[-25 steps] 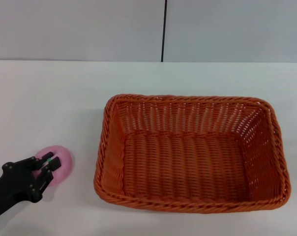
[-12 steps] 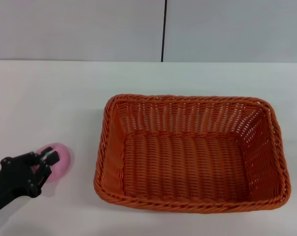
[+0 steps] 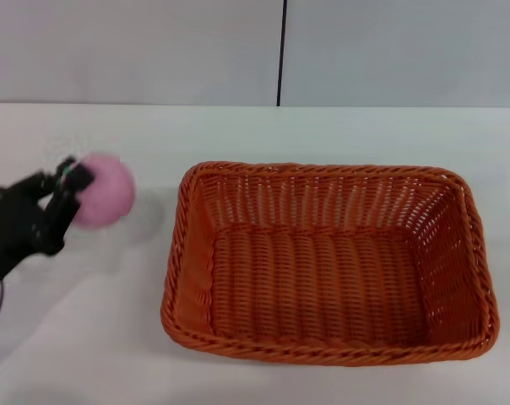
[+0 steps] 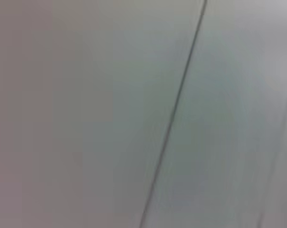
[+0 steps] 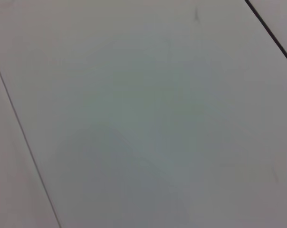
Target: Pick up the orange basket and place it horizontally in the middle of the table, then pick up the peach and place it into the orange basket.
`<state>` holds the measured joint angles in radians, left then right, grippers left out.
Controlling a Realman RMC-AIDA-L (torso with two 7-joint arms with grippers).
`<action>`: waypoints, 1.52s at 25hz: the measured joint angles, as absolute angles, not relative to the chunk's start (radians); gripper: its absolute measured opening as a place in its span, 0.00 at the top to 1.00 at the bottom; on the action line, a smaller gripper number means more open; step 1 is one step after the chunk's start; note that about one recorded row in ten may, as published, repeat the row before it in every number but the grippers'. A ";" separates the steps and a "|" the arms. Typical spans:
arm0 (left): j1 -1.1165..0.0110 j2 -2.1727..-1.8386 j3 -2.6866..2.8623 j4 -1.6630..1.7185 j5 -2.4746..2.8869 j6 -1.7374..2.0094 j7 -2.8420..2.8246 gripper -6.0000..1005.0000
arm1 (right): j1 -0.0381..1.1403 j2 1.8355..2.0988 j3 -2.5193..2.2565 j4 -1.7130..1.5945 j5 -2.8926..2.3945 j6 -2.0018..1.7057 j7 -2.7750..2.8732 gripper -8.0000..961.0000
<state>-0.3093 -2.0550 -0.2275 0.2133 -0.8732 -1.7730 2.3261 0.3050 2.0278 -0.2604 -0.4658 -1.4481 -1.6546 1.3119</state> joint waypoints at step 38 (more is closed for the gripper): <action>-0.434 -2.061 -0.281 0.032 -0.874 -1.823 2.226 0.29 | 0.295 2.038 -0.234 -0.390 -1.366 -1.655 1.308 0.59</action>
